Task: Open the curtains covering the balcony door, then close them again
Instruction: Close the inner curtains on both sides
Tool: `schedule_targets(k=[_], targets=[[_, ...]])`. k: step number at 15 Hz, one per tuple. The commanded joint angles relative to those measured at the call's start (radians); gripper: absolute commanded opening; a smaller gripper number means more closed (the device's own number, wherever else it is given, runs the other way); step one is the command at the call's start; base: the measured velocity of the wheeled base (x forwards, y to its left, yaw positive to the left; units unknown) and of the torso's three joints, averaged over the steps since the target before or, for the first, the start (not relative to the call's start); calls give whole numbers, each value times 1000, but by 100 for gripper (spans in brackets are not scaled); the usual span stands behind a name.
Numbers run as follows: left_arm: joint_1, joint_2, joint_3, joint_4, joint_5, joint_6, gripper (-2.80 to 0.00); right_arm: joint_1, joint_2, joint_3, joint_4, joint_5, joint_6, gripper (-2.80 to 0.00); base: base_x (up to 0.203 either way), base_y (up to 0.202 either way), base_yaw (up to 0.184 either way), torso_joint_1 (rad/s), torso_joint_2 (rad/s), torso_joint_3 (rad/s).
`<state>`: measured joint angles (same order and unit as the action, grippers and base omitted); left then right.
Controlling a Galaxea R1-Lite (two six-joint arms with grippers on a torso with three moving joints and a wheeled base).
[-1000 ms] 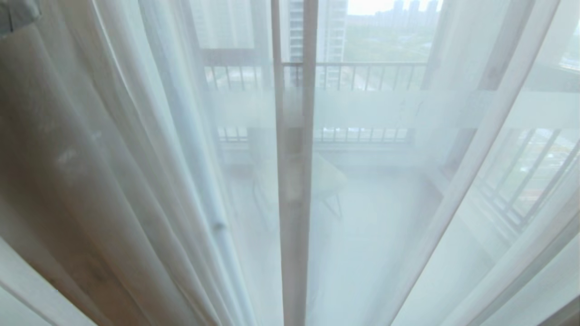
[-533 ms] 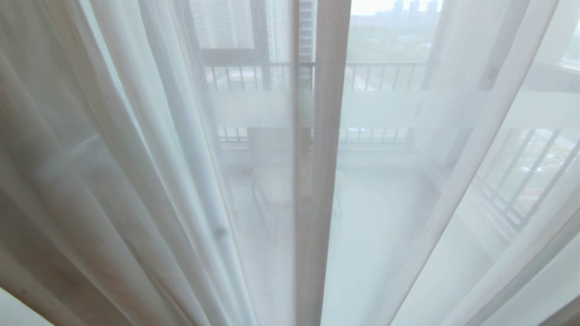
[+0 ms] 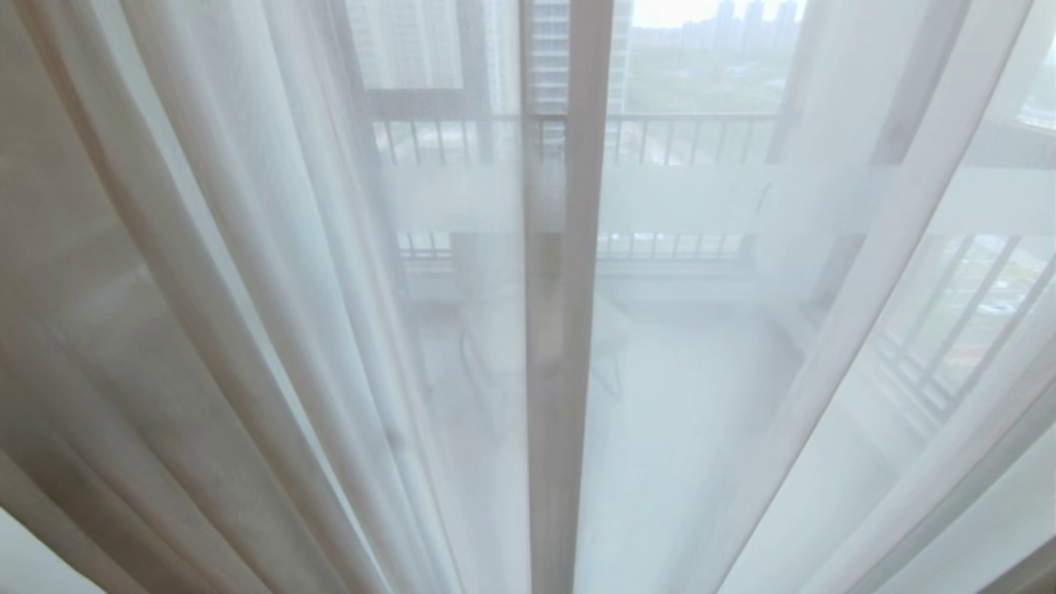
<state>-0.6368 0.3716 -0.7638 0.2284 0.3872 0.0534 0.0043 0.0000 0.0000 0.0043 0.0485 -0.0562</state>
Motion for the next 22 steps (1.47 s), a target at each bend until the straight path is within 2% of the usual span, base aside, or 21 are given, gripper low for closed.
schedule_targets(k=[1,4,14,15,22], targets=[[29,-113,3,74,5,0,0,0,0,0,0,1,-1,-280,0,0,0,0,0,0],[28,-131,1,86,38,0,0,0,0,0,0,1,-1,-280,0,0,0,0,0,0],[28,-125,-8,85,44,2,0,0,0,0,0,1,-1,-280,0,0,0,0,0,0],[28,-125,-6,85,44,2,-280,0,0,0,0,1,-1,-280,0,0,0,0,0,0],[26,-154,19,85,66,0,-280,0,0,0,0,1,-1,-280,0,0,0,0,0,0]])
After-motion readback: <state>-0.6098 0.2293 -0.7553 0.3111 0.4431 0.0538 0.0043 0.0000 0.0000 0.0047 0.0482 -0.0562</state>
